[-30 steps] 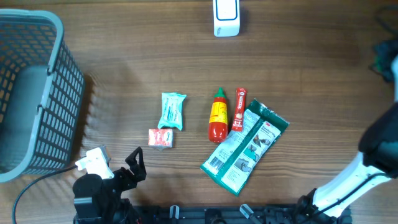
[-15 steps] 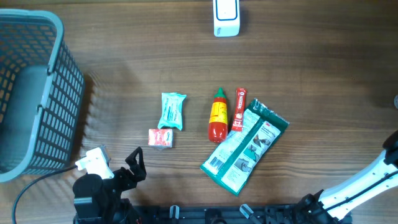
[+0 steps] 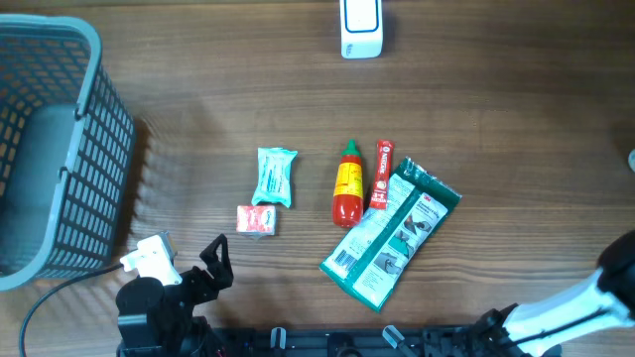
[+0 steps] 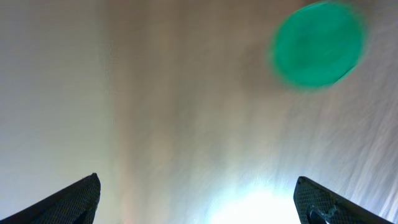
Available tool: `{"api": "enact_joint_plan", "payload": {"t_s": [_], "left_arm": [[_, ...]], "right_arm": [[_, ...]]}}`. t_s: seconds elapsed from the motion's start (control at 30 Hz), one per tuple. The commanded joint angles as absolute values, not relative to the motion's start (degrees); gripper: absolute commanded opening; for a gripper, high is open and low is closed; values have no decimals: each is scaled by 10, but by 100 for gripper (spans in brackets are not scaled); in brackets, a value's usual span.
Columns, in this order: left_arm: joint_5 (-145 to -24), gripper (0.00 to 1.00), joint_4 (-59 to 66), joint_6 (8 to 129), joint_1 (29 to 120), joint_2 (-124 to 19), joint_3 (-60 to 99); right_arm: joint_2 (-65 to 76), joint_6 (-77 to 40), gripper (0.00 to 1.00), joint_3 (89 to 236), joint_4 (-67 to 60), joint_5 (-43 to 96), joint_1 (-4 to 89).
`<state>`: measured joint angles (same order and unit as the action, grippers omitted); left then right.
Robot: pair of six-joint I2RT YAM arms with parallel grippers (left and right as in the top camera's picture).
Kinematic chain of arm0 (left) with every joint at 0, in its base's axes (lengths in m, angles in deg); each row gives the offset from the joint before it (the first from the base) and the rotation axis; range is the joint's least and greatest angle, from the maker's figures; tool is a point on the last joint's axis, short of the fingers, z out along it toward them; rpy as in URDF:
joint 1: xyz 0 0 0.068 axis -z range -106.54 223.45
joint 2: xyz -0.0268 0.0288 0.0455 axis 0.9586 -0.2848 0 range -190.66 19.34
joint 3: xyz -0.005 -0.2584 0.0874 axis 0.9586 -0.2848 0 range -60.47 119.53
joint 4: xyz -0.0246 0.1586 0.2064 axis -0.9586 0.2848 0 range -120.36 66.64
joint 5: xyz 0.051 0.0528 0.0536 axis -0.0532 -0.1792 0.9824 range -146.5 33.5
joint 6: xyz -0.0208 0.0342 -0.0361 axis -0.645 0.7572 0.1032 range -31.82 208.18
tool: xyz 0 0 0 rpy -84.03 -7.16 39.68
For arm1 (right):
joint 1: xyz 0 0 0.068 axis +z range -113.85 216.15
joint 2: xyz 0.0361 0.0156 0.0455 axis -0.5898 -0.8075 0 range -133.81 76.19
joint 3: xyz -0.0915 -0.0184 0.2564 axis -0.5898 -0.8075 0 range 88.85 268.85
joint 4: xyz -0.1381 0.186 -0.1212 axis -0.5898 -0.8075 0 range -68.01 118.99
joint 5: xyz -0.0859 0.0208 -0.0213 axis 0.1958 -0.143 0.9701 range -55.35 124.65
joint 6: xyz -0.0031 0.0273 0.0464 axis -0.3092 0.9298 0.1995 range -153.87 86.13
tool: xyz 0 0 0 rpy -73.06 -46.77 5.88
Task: Scan the item barcode
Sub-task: 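Reach the right gripper to the sriracha bottle and grasp it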
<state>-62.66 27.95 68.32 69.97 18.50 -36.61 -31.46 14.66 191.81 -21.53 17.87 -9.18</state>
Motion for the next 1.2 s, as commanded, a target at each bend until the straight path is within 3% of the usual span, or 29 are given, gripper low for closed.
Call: {"api": "enact_joint_plan", "payload": {"t_s": [0.0,0.23,0.53,0.9,1.17], "left_arm": [[-633,100,278,680,702,189,-366],[-633,100,278,680,702,189,-366],[-633,100,278,680,702,189,-366],[-633,100,278,680,702,189,-366],[-633,100,278,680,702,189,-366]], "right_arm": [[-233,140,100,1935,-252,150,5],[-219,125,100,1918,-360,182,256],[-220,62,100,1781,-358,283,536],[-220,47,100,1586,-283,272,679],[-225,24,100,1576,-220,367,763]]}}
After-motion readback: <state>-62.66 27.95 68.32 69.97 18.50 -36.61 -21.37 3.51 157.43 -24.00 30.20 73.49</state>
